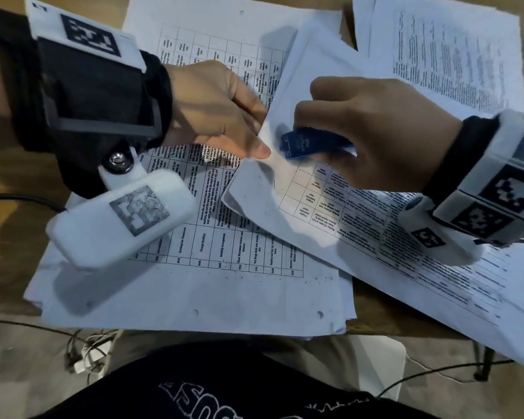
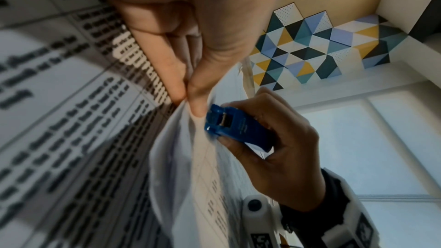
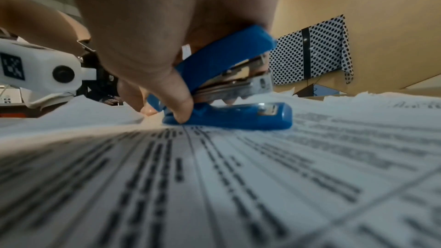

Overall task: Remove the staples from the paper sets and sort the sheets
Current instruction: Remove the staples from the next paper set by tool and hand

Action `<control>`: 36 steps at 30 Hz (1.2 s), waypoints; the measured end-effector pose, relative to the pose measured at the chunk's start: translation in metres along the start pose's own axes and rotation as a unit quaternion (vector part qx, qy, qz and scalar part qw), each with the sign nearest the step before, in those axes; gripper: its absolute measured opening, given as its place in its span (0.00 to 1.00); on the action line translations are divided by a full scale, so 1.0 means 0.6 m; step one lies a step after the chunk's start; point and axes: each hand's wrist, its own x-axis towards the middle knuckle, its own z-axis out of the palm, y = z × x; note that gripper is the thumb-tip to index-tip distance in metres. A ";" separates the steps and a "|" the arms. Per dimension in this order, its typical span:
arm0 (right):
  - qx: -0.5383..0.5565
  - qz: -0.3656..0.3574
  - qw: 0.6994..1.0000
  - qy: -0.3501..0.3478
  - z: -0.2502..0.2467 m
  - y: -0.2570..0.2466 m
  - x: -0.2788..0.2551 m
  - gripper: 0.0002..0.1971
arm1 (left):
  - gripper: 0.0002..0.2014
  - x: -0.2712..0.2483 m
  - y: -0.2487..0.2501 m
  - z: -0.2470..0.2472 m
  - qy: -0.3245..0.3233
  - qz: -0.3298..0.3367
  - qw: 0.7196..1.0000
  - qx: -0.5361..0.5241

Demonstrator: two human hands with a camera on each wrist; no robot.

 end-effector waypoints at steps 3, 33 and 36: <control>0.014 0.016 1.000 0.004 0.006 -0.004 -0.003 0.10 | 0.24 0.000 0.001 -0.001 0.000 -0.006 1.000 0.001; 0.128 0.087 0.988 -0.011 -0.004 -0.008 0.008 0.14 | 0.27 -0.011 0.008 0.000 0.008 0.071 0.985 0.158; 0.135 0.083 0.987 -0.006 -0.003 -0.010 0.008 0.16 | 0.44 -0.010 0.021 -0.004 0.050 0.121 0.930 0.344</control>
